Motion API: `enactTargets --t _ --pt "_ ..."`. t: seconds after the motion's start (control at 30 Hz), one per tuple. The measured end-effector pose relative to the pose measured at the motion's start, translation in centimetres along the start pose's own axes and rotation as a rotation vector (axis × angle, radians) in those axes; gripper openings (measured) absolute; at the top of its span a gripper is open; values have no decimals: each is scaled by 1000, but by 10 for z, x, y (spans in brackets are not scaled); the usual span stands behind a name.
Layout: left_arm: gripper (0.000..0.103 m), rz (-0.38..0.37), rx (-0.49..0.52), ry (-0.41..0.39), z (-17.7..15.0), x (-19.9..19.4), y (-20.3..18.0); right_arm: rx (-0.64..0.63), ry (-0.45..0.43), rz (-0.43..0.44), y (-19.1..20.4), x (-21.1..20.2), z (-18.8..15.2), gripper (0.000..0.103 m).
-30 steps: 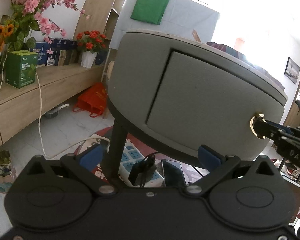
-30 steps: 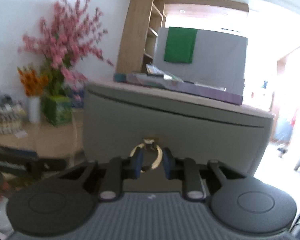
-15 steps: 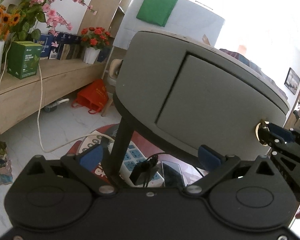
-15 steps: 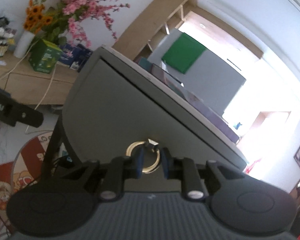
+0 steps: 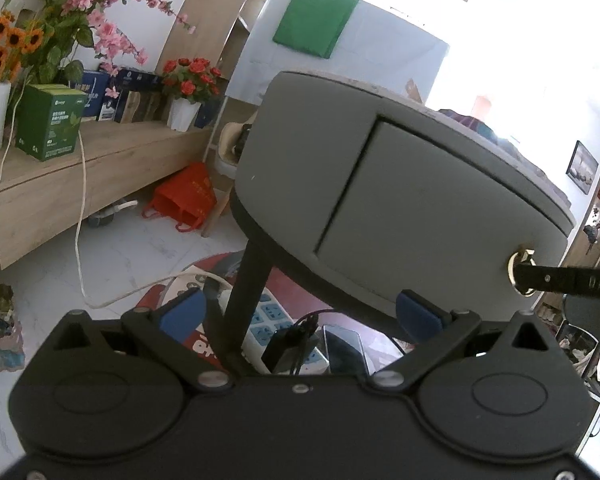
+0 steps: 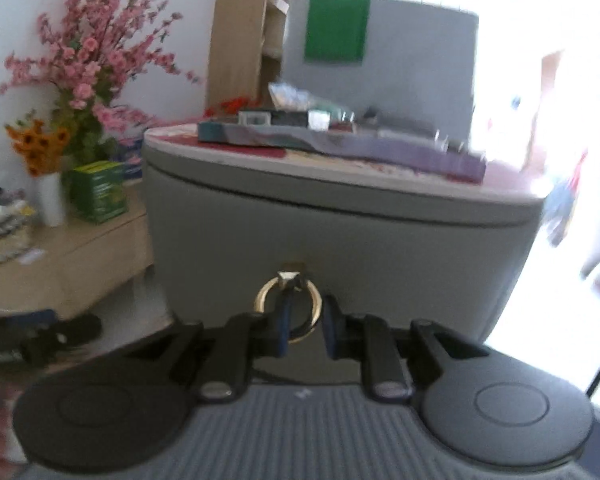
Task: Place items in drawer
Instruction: 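Pull the drawer open by the ring with the right tool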
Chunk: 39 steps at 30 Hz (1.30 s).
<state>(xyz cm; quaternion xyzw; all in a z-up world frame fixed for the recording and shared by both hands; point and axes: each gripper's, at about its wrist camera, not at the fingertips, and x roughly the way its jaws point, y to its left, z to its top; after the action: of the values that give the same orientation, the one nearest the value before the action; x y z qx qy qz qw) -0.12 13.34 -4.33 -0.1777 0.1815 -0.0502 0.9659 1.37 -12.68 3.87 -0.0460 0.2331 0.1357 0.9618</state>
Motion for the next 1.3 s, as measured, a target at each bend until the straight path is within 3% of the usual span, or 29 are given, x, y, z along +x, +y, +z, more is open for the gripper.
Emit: enactTargets --t 0.13,0.3,0.53,0.63,0.77,0.87,1.0,1.3 --pt "103 -14 0 5 -2 3 -6 30 206 92 -20 11 29 16" --pt "103 -25 31 10 1 6 -15 77 390 134 -31 27 52 16" --pt "103 -62 163 -69 40 13 -45 -5 558 158 -28 42 69 15" --pt "103 -104 216 -123 60 20 -62 -43 575 145 -20 42 70 15" --pt "103 -263 306 -180 69 32 -76 -59 543 121 -12 35 66 15" --pt "103 -314 370 -211 66 37 -83 -54 510 120 -12 29 60 15" --pt "103 -333 438 -243 62 40 -92 -54 480 120 -15 24 54 14" --pt "103 -296 415 -197 66 51 -96 -66 455 142 -31 25 56 14"
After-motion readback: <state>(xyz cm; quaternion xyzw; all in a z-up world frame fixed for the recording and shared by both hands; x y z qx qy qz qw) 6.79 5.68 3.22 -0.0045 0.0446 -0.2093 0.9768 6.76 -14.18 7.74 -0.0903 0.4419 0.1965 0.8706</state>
